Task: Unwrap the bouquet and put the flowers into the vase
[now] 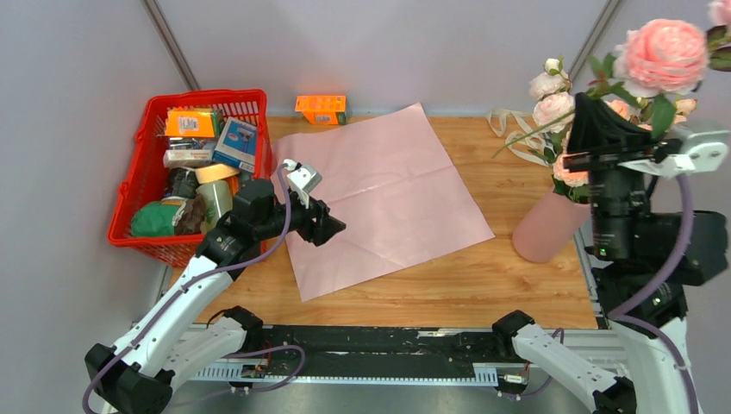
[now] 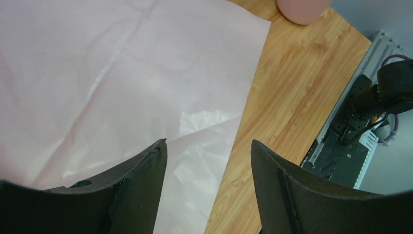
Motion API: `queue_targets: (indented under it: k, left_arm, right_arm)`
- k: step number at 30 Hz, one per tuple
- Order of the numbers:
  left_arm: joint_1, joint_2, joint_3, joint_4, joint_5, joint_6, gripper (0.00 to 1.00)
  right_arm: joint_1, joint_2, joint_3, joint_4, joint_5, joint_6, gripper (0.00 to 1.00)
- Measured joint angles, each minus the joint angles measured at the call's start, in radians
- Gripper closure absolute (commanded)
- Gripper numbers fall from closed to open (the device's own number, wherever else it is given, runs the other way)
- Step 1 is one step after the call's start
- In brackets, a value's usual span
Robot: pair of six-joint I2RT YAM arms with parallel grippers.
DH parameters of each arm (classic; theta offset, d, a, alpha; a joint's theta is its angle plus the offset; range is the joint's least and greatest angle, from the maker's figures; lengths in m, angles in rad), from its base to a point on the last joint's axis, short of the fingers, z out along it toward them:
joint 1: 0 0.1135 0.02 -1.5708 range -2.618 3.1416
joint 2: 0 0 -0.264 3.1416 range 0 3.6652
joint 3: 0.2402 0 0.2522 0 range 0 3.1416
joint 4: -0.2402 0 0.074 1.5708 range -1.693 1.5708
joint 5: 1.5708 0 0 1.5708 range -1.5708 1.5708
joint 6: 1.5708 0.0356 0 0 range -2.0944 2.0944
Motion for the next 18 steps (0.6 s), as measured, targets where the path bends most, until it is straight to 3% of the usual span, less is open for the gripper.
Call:
queue_targets:
  k: [8, 18]
  left_arm:
    - [0.0, 0.0, 0.0, 0.0, -0.004, 0.0, 0.27]
    - [0.0, 0.0, 0.0, 0.0, -0.004, 0.0, 0.26]
  right_arm:
    - [0.0, -0.008, 0.163, -0.171, 0.229, -0.183, 1.0]
    - [0.0, -0.008, 0.242, -0.362, 0.365, -0.29, 1.0]
